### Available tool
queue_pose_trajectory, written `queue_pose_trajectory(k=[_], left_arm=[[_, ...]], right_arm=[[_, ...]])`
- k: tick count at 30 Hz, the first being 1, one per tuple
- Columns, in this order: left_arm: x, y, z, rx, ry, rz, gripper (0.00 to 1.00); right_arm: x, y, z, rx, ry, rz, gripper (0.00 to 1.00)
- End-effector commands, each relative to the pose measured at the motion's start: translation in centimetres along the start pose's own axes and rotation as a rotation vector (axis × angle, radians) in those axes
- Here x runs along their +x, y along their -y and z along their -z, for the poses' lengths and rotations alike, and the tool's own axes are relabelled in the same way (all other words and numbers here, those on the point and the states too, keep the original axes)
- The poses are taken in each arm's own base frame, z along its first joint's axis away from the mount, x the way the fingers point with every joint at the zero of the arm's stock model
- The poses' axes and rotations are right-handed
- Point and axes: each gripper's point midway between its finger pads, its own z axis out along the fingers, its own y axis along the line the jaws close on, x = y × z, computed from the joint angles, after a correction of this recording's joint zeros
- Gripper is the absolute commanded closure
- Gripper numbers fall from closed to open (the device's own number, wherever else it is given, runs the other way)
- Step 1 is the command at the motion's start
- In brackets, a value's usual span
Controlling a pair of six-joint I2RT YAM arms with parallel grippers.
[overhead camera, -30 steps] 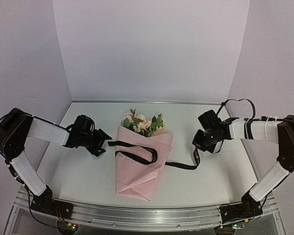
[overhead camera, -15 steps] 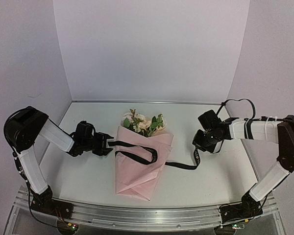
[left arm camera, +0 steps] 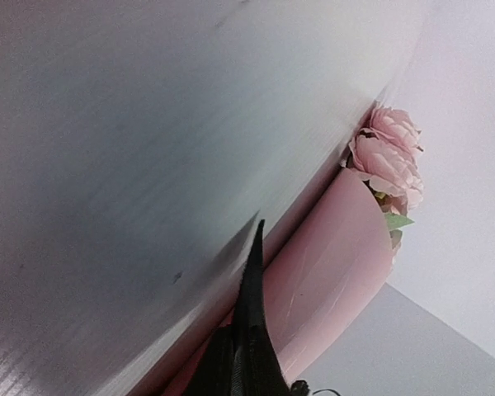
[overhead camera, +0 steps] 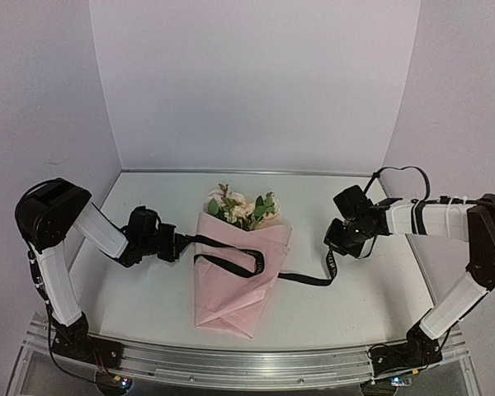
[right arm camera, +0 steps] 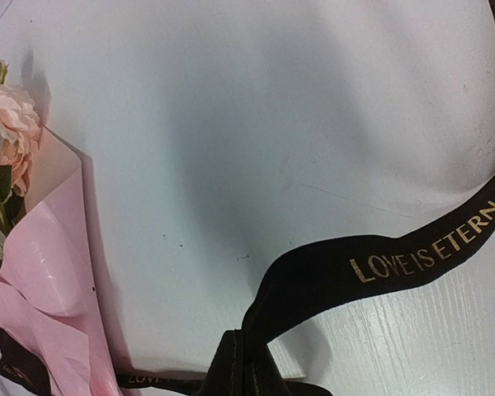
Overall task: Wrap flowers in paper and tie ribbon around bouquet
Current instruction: Place the right side of the ribbon on the folded bouquet.
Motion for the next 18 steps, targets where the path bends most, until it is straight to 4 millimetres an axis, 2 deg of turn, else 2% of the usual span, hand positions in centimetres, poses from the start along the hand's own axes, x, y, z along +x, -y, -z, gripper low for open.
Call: queue_pose_trajectory(k=[1, 4, 7, 9, 11, 12, 14, 16, 17, 18], left_arm=[[0.0, 3.9, 0.1, 0.092, 0.009, -0.142, 0.99], [0.5, 5.9, 0.8, 0.104, 0.02, -0.264, 1.0], [1.6, 9.2, 1.7, 0.123, 0.028, -0.43, 1.0], [3.1, 12.4, 2.4, 0.176, 0.012, -0.546, 1.0], [5.3, 14.5, 2.9, 0.216, -0.041, -0.655, 1.0], [7.4, 16.7, 3.3, 0.27, -0.08, -0.733, 1.0], [11.8, 18.7, 3.6, 0.329, -0.176, -0.873, 1.0], [17.1, 20.2, 3.8, 0.373, -0.28, -1.031, 1.0], [19.9, 20.5, 3.7, 0.385, -0.33, -1.109, 1.0], [22.0, 19.9, 3.4, 0.384, -0.392, -1.161, 1.0]], right_arm=[[-0.8, -0.9, 1.3, -0.02, 0.032, 0.022, 1.0], [-1.0, -1.0, 1.5, -0.02, 0.037, 0.029, 1.0], [-1.2, -1.3, 1.8, -0.026, 0.04, 0.038, 1.0], [-1.4, -1.6, 2.0, -0.032, 0.044, 0.045, 1.0], [-1.7, -1.9, 2.5, -0.039, 0.048, 0.053, 1.0], [-1.8, -2.1, 2.7, -0.043, 0.051, 0.056, 1.0], [-2.1, -2.4, 3.1, -0.049, 0.057, 0.065, 1.0], [-2.4, -2.8, 3.4, -0.054, 0.061, 0.069, 1.0], [-2.5, -3.0, 3.5, -0.061, 0.059, 0.071, 1.0], [-2.6, -3.2, 3.4, -0.066, 0.054, 0.073, 1.0]])
